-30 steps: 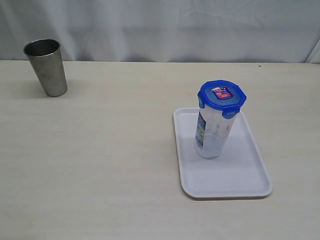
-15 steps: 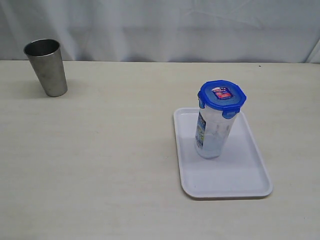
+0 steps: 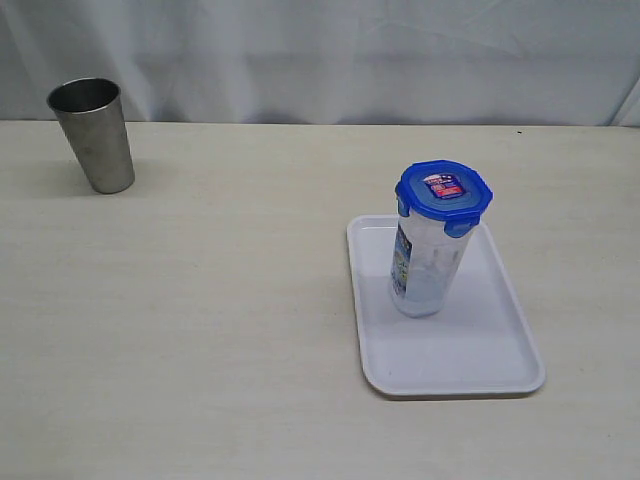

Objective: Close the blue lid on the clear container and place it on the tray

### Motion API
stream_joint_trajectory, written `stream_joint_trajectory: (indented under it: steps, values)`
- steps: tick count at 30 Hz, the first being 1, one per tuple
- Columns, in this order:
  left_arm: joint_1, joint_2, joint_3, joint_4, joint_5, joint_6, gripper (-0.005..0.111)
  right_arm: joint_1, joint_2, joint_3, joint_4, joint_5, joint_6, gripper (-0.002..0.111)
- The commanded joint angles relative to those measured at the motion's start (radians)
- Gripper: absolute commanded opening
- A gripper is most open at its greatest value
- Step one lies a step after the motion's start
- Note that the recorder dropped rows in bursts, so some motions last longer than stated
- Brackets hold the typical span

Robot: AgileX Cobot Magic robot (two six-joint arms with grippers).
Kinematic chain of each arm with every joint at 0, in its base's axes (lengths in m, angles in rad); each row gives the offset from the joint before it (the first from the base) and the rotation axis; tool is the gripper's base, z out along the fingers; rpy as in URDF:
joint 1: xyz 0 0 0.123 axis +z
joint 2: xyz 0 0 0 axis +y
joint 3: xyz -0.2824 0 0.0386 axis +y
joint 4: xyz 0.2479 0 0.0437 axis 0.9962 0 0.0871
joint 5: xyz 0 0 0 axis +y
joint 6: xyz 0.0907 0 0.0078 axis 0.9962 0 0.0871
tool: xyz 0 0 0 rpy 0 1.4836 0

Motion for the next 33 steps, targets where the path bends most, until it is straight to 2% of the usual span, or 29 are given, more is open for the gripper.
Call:
stream_joint_trajectory:
  steps: [1,33]
  values:
    - [0.003,-0.002,0.003,-0.008,-0.006,0.001,0.000,0.002,-0.005,0.002,0.002,0.011,-0.044,0.004]
    - [0.003,-0.002,0.003,-0.008,-0.006,0.001,0.000,0.002,-0.005,0.002,0.006,0.011,-0.049,0.004]
